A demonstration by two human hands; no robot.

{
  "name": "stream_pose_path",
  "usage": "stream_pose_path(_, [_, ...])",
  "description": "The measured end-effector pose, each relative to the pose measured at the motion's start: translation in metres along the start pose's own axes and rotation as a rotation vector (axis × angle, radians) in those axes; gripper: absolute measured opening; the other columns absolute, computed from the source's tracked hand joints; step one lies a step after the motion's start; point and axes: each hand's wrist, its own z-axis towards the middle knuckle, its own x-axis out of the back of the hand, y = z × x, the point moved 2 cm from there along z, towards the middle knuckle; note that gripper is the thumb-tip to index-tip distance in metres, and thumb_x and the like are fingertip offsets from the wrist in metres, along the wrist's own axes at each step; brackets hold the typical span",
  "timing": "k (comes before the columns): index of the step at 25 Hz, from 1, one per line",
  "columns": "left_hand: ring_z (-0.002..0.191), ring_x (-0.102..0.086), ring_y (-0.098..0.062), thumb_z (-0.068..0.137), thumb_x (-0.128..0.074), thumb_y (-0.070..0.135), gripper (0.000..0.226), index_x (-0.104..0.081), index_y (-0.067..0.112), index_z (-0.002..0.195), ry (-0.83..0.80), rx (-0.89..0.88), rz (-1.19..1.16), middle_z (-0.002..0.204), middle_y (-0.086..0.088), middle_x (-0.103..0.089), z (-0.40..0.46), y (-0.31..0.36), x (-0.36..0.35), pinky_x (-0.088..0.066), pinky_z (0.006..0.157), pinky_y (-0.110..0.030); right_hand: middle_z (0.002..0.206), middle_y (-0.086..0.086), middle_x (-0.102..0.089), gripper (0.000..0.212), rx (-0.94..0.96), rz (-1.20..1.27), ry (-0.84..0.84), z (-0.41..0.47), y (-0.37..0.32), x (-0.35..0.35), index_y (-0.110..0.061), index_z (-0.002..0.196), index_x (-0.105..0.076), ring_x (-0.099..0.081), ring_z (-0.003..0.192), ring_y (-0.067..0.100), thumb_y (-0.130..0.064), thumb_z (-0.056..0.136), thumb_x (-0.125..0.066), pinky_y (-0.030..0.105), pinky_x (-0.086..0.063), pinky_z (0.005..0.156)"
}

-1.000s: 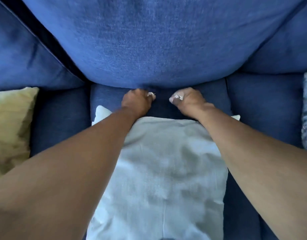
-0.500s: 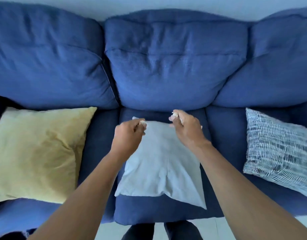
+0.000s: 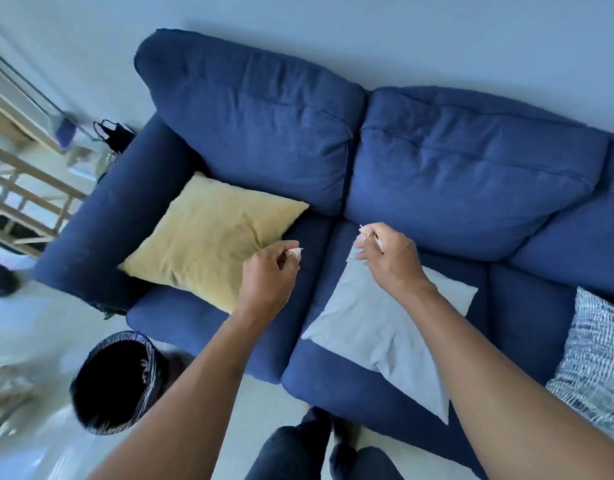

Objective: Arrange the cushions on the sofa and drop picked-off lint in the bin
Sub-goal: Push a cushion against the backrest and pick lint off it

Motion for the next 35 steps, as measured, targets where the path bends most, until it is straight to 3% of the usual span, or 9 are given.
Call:
stream_pose_path(2, [0.075,-0.069,-0.010,0.100,-0.058,0.033,0.023,-0.071,0.026,0.117,0.057,0.043,-0.017,0.077,0.009,-0.073,-0.019,-0.018,0.026,-0.060,0.073,-0.034,0.102,0.001,-0.073,0.020,0.029,-0.019,-0.068,-0.015,-0.025,-0.027,-0.016,0.108,-0.063,-0.074,0.082,0.014,-0.021,0.101,-0.045,0.032,-0.057,0.074])
stream_pose_path(7, [0.075,-0.066,-0.008,0.097,-0.061,0.027,0.024,-0.073,0.028,0.117,0.259,0.200,0.000,0.078,0.010,-0.074,-0.065,-0.096,0.122,-0.043,0.063,-0.007,0.099,-0.001,-0.073,0.023,0.139,-0.093,-0.297,-0.059,-0.087,-0.131,-0.016,0.113,-0.063,-0.074,0.081,0.014,-0.020,0.102,-0.044,0.028,-0.056,0.078])
stream_pose_path(10, [0.081,-0.066,-0.010,0.094,-0.061,0.023,0.022,-0.073,0.027,0.112,0.356,0.326,0.000,0.087,0.008,-0.075,-0.098,-0.160,0.188,-0.051,0.076,-0.024,0.093,-0.001,-0.073,0.019,0.227,-0.162,-0.448,-0.085,-0.118,-0.216,-0.017,0.109,-0.062,-0.074,0.076,0.012,-0.022,0.102,-0.045,0.012,-0.051,0.063])
stream_pose_path(12, [0.088,-0.069,-0.013,0.092,-0.064,0.024,0.020,-0.075,0.026,0.109,0.409,0.397,0.006,0.092,0.006,-0.077,-0.119,-0.202,0.224,-0.053,0.083,-0.030,0.092,-0.002,-0.072,0.018,0.246,-0.194,-0.520,-0.102,-0.138,-0.270,-0.015,0.106,-0.062,-0.074,0.076,0.011,-0.021,0.102,-0.046,0.010,-0.048,0.059])
stream_pose_path(19, [0.090,-0.069,-0.020,0.089,-0.065,0.029,0.019,-0.075,0.027,0.104,0.550,0.648,0.076,0.098,0.004,-0.075,-0.174,-0.375,0.347,-0.054,0.084,-0.036,0.082,0.000,-0.076,0.017,0.338,-0.335,-0.738,-0.165,-0.194,-0.483,-0.024,0.099,-0.070,-0.075,0.078,0.019,-0.028,0.094,-0.055,0.037,-0.058,0.076])
stream_pose_path(24, [0.090,-0.067,-0.023,0.090,-0.061,0.027,0.019,-0.073,0.024,0.105,0.557,0.745,0.061,0.102,0.002,-0.072,-0.161,-0.457,0.371,-0.053,0.083,-0.036,0.087,0.000,-0.075,0.023,0.309,-0.415,-0.798,-0.176,-0.187,-0.576,-0.031,0.096,-0.060,-0.073,0.080,0.026,-0.049,0.087,-0.047,0.041,-0.058,0.075])
stream_pose_path(28, [0.095,-0.067,-0.025,0.087,-0.056,0.025,0.029,-0.073,0.025,0.111,0.494,0.794,0.063,0.105,-0.001,-0.073,-0.119,-0.513,0.363,-0.053,0.082,-0.034,0.088,0.000,-0.075,0.017,0.280,-0.492,-0.807,-0.157,-0.164,-0.629,-0.031,0.094,-0.058,-0.074,0.081,0.026,-0.045,0.087,-0.051,0.041,-0.058,0.077])
stream_pose_path(32, [0.113,-0.065,-0.028,0.091,-0.058,0.028,0.045,-0.061,0.020,0.135,0.400,0.896,0.058,0.119,-0.005,-0.072,-0.093,-0.559,0.360,-0.053,0.095,-0.038,0.089,0.004,-0.075,0.019,0.263,-0.553,-0.814,-0.133,-0.151,-0.673,-0.024,0.097,-0.066,-0.073,0.086,0.028,-0.037,0.088,-0.055,0.042,-0.058,0.079])
stream_pose_path(35, [0.115,-0.063,-0.031,0.088,-0.055,0.022,0.048,-0.061,0.019,0.136,0.378,1.007,0.088,0.122,-0.008,-0.071,-0.093,-0.583,0.360,-0.053,0.094,-0.039,0.094,0.010,-0.075,0.019,0.271,-0.638,-0.806,-0.122,-0.151,-0.706,-0.019,0.103,-0.068,-0.067,0.093,0.032,-0.031,0.093,-0.057,0.038,-0.054,0.084])
